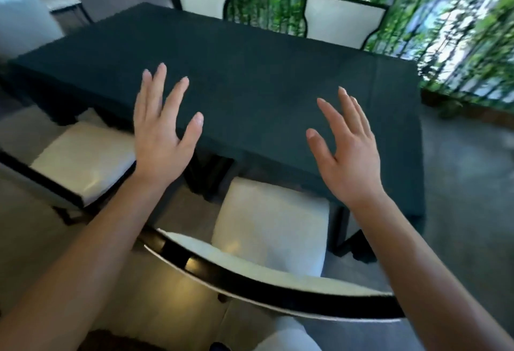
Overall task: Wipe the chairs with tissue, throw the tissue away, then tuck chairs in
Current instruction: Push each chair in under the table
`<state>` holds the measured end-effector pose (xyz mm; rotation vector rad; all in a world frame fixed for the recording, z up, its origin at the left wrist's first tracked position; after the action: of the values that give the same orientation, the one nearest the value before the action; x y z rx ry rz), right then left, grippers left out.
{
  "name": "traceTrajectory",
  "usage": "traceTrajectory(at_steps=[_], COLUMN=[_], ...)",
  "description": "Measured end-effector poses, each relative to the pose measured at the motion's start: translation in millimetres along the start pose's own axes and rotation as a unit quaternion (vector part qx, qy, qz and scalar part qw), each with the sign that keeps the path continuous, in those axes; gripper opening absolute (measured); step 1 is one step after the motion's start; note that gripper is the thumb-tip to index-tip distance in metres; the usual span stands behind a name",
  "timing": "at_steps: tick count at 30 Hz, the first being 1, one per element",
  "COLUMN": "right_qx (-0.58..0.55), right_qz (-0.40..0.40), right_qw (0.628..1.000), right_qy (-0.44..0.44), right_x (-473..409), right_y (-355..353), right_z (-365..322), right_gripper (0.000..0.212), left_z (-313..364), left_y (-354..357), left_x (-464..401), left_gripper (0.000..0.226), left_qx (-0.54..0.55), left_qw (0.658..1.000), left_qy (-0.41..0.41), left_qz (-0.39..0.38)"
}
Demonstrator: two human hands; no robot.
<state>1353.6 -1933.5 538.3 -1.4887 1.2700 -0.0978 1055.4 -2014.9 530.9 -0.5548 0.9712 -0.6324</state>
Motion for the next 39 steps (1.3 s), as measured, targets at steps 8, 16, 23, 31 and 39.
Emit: traceTrajectory(at_steps=[8,16,23,31,39], right_qx=[0.041,0.048,0.071,0.091,0.093], right_qz=[0.028,0.058,0.052,0.016,-0.049], right_qw=[0.998,0.994,0.99,0.983,0.98], right_qy=[0.041,0.073,0.111,0.157,0.168], right_x=[11,43,95,158,196], right_y=[-28,-65,-68,-43,-32], right_z=[15,0,-45,-86,-62], right_gripper=[0.056,0.056,0.055,0.059,0.062], left_z=[44,51,39,-6,-29], left_y=[35,38,8,-15,-7], left_x=[-17,2,25,87,159], left_gripper=[0.054,0.055,0.053,0.055,0.06], left_qx=[0.054,0.084,0.126,0.115,0.059], left_qw=[0.995,0.987,0.973,0.964,0.964], left_qy=[0.077,0.105,0.139,0.155,0.116], left_qz=[-0.043,-0.092,-0.133,-0.186,-0.232])
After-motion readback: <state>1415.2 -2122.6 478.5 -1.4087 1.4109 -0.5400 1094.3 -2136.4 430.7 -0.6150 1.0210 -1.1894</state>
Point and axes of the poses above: each hand's wrist, its own x-axis away from the middle knuckle, its own y-axis out of the palm, z = x × y, the point moved 1 cm from there along -x, towards the middle knuckle, and after that the axes turned 9 degrees about -y, right-handed, at the moved point
